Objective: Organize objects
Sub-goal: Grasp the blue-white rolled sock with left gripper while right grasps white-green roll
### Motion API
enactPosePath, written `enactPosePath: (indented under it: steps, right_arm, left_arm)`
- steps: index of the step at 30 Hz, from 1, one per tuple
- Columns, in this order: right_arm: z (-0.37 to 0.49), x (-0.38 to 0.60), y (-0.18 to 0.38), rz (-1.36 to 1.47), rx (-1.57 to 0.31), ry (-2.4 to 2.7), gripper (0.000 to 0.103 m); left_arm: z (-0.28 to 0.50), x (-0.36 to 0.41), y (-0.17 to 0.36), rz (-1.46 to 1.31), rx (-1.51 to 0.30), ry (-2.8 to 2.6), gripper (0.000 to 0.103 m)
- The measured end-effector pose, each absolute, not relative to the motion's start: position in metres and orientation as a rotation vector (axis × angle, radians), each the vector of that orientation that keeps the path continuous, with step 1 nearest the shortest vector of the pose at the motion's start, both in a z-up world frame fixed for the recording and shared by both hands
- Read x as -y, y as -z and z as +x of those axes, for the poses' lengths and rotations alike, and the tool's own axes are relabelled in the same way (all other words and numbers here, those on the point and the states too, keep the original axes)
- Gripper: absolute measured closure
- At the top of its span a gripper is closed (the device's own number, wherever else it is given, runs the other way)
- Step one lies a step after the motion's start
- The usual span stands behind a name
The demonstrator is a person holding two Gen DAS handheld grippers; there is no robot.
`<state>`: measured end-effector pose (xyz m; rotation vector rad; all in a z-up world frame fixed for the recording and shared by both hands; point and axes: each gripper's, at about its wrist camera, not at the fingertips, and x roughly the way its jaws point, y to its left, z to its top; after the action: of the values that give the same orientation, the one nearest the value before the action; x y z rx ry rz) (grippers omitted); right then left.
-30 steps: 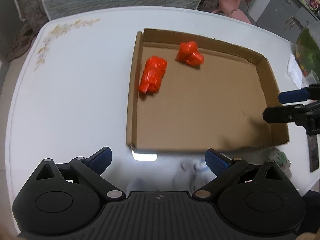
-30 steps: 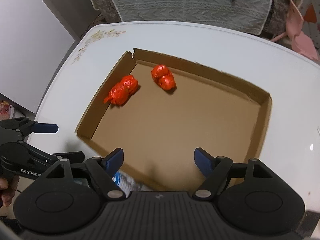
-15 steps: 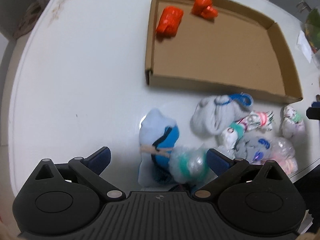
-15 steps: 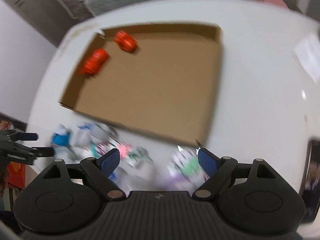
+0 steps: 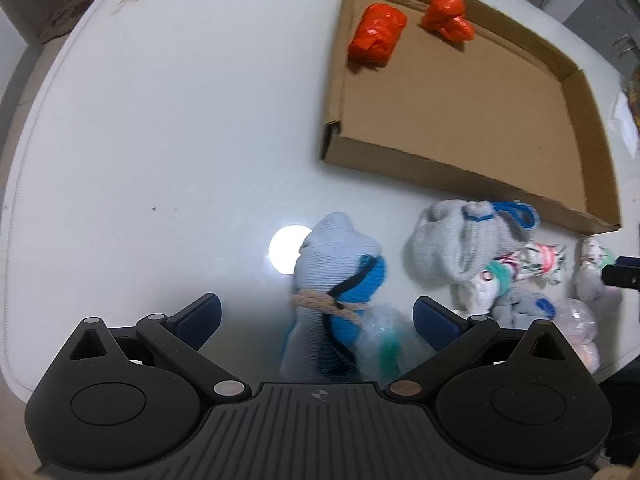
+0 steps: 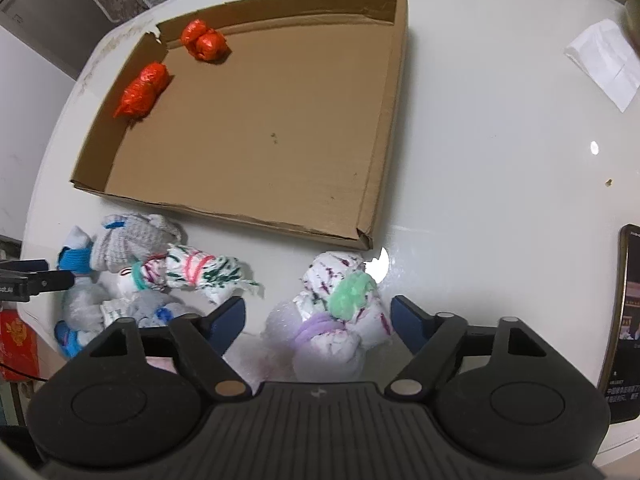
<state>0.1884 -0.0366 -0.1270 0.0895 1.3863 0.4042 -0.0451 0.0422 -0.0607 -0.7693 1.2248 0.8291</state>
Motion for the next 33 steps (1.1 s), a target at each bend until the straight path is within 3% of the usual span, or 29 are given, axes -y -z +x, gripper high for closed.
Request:
enactPosePath:
  steps: [14,15,19,21,22,33]
  right_arm:
    - [0.195,0.031,0.145,0.055,-1.416,-0.381,0.047]
    - [0.195,0.031,0.145,0.051,-1.414,-0.379,0.054]
    - [0.196,0.033,0.145,0.057,-1.406,-0.380,0.062]
    - [0.195,0.034,0.144,0.055,-1.400,-0.385,0.066]
    - [0.195,0.035,0.144,0.058,-1.398,-0.386,0.067]
    - [0.188,0.060,0.133,0.114,-1.378,-0.372,0.077]
  left_arm:
    - [-0.050,-0.037,0.081,-0.693,-1.283,-0.884,0.001]
    - [-0.051,-0.037,0.082,-0.689,-1.287,-0.883,0.005]
    - [-0.052,-0.037,0.082,-0.671,-1.279,-0.880,0.022]
    - [-0.051,-0.037,0.077,-0.634,-1.266,-0.874,0.048]
    - [-0.051,-0.039,0.074,-0.638,-1.254,-0.871,0.053]
    - [-0.063,-0.054,0.051,-0.637,-1.177,-0.915,0.053]
